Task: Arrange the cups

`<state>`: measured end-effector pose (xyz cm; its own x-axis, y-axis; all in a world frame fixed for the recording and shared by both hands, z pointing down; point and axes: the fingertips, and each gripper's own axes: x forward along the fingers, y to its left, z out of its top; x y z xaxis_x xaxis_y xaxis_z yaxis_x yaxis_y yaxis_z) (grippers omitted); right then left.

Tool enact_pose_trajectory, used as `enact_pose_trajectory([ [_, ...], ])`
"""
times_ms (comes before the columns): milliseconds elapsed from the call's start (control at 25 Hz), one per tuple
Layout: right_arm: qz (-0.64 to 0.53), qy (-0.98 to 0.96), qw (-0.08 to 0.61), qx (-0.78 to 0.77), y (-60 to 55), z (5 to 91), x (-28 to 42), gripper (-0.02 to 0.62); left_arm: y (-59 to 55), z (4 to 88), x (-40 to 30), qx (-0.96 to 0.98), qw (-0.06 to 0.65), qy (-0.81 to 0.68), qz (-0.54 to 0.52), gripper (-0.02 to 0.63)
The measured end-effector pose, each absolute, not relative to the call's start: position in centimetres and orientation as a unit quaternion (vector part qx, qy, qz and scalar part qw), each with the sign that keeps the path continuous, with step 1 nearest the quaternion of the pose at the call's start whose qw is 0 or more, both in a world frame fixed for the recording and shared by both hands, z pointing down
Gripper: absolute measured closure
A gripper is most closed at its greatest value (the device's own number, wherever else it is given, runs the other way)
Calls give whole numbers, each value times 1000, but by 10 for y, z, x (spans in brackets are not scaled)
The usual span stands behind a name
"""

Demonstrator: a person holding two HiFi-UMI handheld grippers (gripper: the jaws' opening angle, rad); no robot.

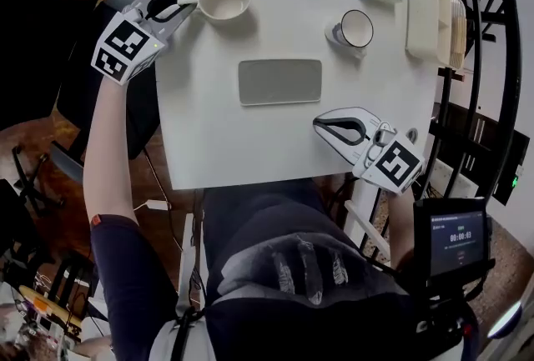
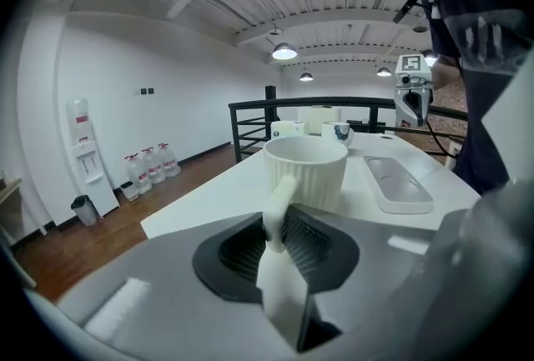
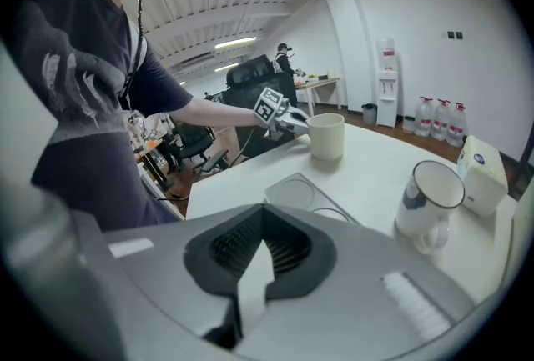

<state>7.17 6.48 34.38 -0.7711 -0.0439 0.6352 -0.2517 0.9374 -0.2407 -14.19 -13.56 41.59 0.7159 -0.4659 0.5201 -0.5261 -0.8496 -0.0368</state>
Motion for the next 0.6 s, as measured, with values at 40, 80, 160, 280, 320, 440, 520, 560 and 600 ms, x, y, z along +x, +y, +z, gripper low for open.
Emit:
enact_pose_trajectory([
  [40,159,-928,328,81,65,344,72,592,-137,414,-143,925,61,-270,259,556],
  [80,160,-927,328,82,66,344,72,592,-137,413,-144,926,67,-274,251,557],
  [160,160,-926,331,83,70,344,72,592,-137,409,-146,927,82,-283,233,560],
  [280,160,-926,332,85,75,343,69,592,-131,407,-150,926,92,-292,222,560],
  [320,160,-926,331,86,76,343,68,592,-129,407,-151,925,93,-295,220,560],
  [440,156,-928,328,86,74,343,69,592,-122,406,-150,925,96,-301,212,561],
  [520,154,-928,327,86,74,343,70,592,-117,405,-149,924,101,-304,207,562],
  [560,153,-928,328,86,73,343,71,592,-115,405,-148,924,105,-305,204,565],
  [600,153,-928,329,86,72,344,72,592,-114,404,-148,924,109,-308,201,565],
])
